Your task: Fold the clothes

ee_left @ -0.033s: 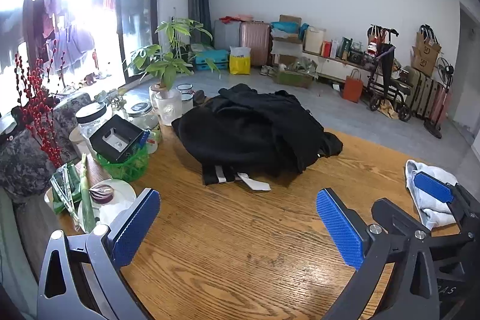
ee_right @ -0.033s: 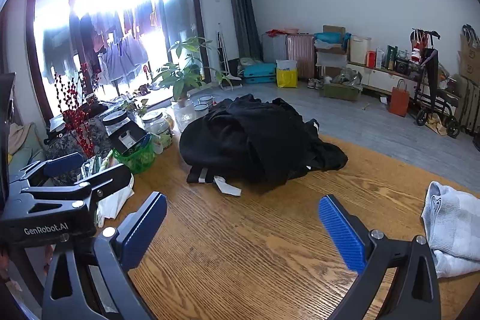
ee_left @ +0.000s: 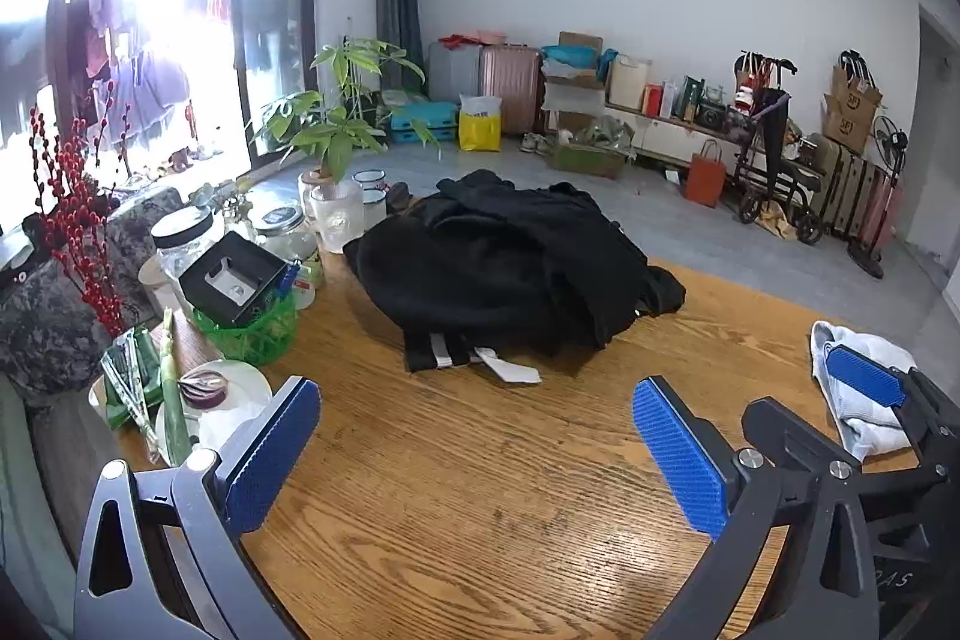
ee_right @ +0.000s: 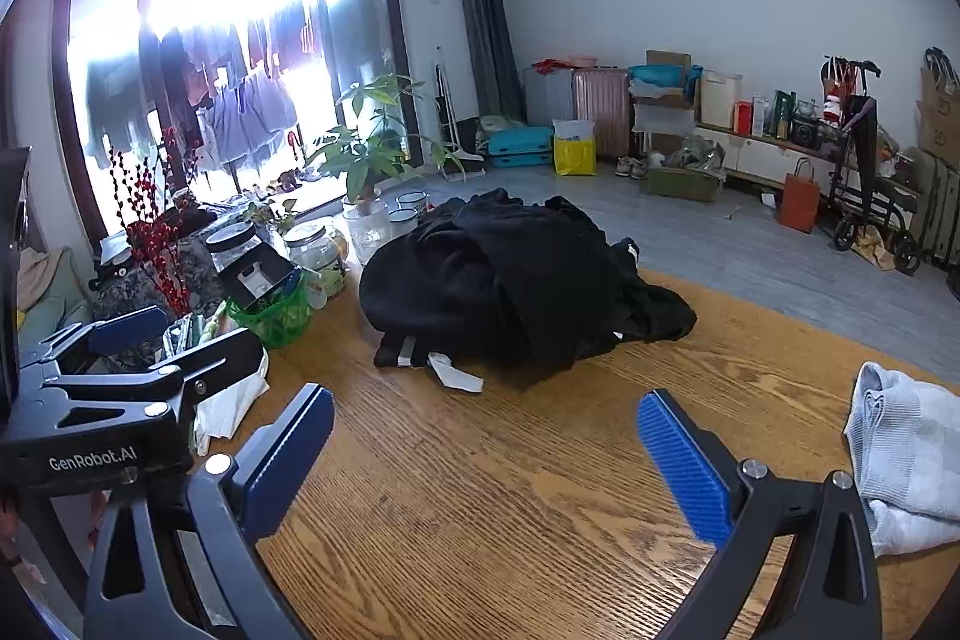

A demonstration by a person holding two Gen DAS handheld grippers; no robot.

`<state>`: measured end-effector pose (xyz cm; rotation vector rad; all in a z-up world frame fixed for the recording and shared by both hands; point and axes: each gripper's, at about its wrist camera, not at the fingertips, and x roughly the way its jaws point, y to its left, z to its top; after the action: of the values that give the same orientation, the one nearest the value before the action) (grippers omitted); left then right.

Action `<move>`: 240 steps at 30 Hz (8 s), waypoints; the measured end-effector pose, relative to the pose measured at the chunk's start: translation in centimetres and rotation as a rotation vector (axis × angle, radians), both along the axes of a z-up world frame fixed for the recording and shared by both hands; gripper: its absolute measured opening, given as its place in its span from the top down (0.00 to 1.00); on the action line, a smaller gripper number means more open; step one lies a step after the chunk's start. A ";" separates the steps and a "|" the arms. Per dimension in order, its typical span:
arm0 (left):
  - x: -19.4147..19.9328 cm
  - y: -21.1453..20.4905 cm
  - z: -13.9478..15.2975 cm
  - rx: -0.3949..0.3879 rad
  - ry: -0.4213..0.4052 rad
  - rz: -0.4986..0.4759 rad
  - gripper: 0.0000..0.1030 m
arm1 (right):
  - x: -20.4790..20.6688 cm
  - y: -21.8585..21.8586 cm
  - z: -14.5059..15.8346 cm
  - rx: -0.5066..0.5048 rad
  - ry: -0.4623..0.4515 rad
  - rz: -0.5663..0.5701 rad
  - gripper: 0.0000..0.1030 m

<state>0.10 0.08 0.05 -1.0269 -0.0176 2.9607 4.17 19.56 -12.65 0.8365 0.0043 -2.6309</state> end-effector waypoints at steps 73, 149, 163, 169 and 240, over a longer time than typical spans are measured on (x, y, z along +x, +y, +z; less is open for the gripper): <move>2.3 2.0 0.6 -0.055 0.103 -0.016 0.00 | 2.3 1.8 -0.1 0.020 -0.007 -0.015 0.00; -19.6 -1.3 -14.9 0.681 -0.342 -0.170 0.25 | -7.9 -2.5 -12.5 -0.014 -0.262 -0.043 0.95; -19.0 2.3 -14.8 0.557 -0.326 -0.119 0.90 | -4.2 0.2 -12.4 -0.061 -0.309 -0.037 0.95; -17.0 1.5 -15.6 0.564 -0.358 -0.105 0.93 | -2.9 0.0 -13.5 -0.058 -0.334 -0.005 0.95; 0.1 12.7 -11.6 0.200 -0.447 -0.327 0.34 | 23.2 32.8 -10.1 -0.064 -0.350 -0.880 0.66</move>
<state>0.20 12.81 -11.54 -1.4705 -0.1314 2.3380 27.35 52.34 -22.70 1.5308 -0.6810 -3.1669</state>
